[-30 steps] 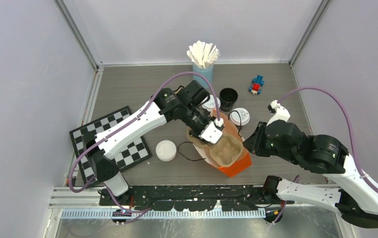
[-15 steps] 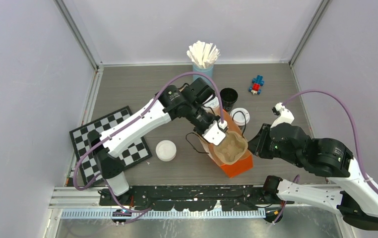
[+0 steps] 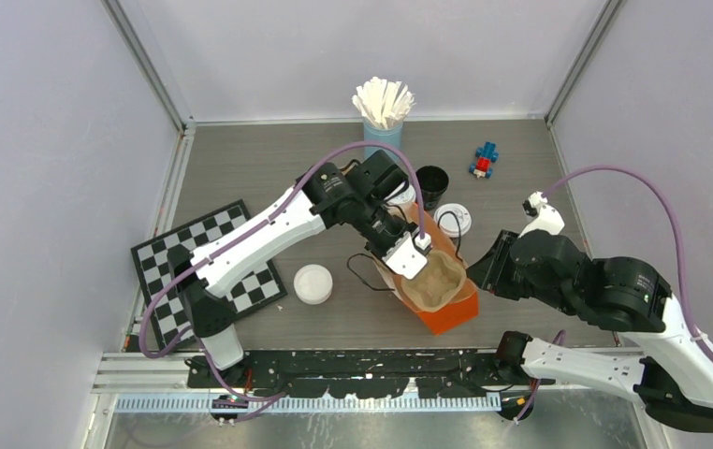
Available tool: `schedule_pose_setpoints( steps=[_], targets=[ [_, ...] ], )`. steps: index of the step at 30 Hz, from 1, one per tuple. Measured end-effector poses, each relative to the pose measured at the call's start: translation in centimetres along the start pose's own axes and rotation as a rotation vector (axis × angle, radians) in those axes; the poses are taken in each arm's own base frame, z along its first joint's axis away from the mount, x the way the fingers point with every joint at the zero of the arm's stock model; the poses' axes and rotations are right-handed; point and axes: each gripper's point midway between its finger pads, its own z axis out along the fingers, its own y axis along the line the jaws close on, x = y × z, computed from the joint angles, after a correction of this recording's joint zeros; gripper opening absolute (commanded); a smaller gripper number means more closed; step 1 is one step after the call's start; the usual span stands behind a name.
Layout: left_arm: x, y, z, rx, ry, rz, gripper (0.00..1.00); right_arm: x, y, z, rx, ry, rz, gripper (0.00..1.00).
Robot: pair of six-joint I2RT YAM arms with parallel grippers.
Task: Pack the takeout coffee
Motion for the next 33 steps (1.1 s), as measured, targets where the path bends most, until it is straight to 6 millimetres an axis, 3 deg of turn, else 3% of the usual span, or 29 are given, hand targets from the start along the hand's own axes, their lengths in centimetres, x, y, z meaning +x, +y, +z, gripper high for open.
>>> schedule_pose_setpoints(
  steps=[3, 11, 17, 33],
  targets=[
    [0.3, 0.0, 0.0, -0.004, 0.023, -0.014, 0.36, -0.2, 0.0, -0.4, 0.022, 0.009, 0.021, 0.33],
    [0.7, 0.7, 0.0, -0.017, 0.052, -0.006, 0.36, 0.0, -0.1, -0.5, 0.035, 0.022, 0.029, 0.17],
    [0.7, 1.8, 0.2, -0.029, 0.056, 0.007, 0.36, 0.1, -1.2, -1.3, 0.013, 0.004, 0.028, 0.18],
    [0.1, 0.2, 0.3, -0.007, 0.084, -0.098, 0.34, -1.9, -1.9, -0.1, 0.081, -0.076, -0.238, 0.19]
  ],
)
